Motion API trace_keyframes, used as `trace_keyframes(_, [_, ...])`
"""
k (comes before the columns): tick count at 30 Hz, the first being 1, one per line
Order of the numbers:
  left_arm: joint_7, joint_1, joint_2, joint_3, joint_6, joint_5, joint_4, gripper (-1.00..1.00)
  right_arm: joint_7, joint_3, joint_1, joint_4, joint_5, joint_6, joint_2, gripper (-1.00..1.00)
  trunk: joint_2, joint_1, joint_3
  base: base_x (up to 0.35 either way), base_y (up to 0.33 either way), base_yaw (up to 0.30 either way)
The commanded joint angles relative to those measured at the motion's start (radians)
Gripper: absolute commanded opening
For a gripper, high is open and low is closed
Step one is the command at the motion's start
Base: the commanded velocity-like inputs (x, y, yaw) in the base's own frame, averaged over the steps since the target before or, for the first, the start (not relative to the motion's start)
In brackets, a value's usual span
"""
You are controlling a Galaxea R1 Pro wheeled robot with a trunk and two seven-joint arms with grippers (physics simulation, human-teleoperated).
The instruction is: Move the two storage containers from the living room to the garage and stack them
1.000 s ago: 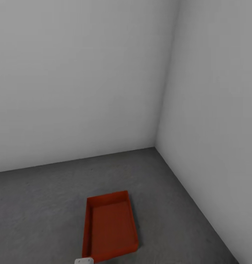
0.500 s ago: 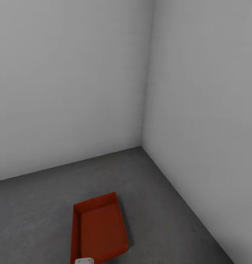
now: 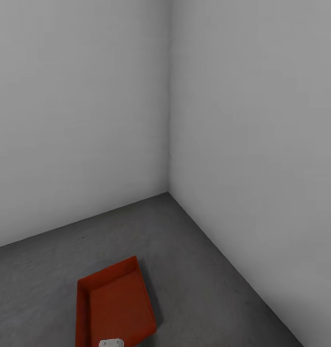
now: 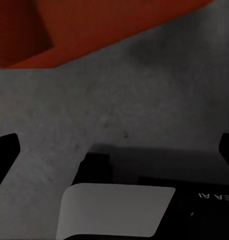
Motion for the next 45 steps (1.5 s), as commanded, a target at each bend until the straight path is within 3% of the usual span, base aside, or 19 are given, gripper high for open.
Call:
trace_keyframes(1, [0.003,0.000,0.000,-0.001,0.003,0.009,0.000,1.00,-0.001,0.008,-0.001,0.003,-0.010,-0.006,0.001,1.00,0.000,0.000,0.000,0.000,0.000,-0.274])
trace_keyframes(45, [0.003,0.000,0.003,-0.001,0.009,0.012,0.000,1.00,-0.001,0.008,-0.001,0.003,-0.010,-0.006,-0.001,1.00,0.000,0.000,0.019,0.000,0.000,-0.274])
